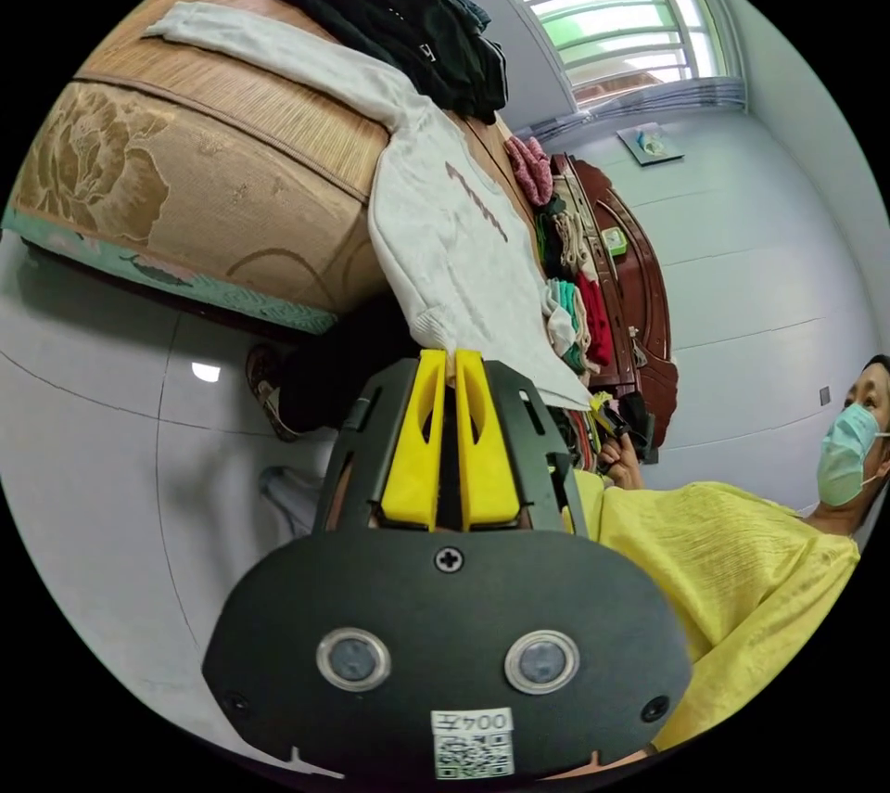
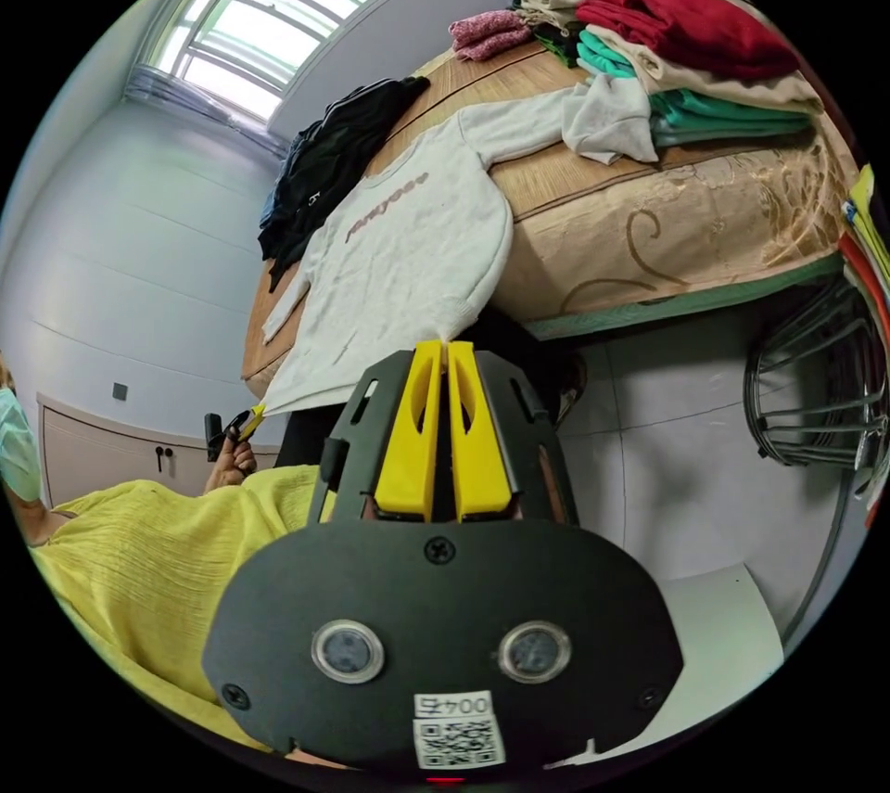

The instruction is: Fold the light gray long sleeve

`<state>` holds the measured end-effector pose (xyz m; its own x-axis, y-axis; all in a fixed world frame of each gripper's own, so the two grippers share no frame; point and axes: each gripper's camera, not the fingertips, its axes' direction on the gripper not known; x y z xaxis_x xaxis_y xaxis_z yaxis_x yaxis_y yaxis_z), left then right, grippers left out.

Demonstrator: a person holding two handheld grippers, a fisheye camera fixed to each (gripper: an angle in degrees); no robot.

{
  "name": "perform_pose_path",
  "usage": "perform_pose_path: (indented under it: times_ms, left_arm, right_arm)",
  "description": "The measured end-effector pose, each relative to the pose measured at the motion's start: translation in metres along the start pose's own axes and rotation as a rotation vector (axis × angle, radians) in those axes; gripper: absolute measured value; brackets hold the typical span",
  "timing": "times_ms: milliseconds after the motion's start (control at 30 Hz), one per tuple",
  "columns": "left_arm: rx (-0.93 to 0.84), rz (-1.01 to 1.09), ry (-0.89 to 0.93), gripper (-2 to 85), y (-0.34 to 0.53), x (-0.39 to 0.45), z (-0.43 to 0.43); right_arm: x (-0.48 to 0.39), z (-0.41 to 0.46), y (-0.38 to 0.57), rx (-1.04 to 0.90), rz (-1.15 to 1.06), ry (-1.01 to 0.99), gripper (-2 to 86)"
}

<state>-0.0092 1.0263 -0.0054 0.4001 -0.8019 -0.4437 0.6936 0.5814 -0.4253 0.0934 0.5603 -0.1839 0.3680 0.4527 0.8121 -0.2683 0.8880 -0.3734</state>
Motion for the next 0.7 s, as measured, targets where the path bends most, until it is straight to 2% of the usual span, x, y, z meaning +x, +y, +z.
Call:
perform_pose_path:
  times_ms: [233,533,633,700]
  left_arm:
    - [-0.033,-0.056,-0.028,2.2,-0.004,-0.008,-0.016]
    - [-0.05,-0.098,-0.02,3.8,-0.029,0.006,-0.046]
    - [-0.059,-0.119,-0.087,6.0,-0.044,0.022,-0.072]
    - [-0.029,-0.131,-0.176,7.4,-0.061,0.043,-0.107]
  right_arm:
    - [0.012,0.029,0.005,-0.043,0.061,0.018,-0.2]
    - [0.026,0.09,-0.005,-0.137,0.158,-0.055,1.2]
    - [0.024,0.097,-0.012,-0.142,0.168,-0.087,3.6]
    - [0.024,0.092,-0.017,-0.11,0.18,-0.021,5.3]
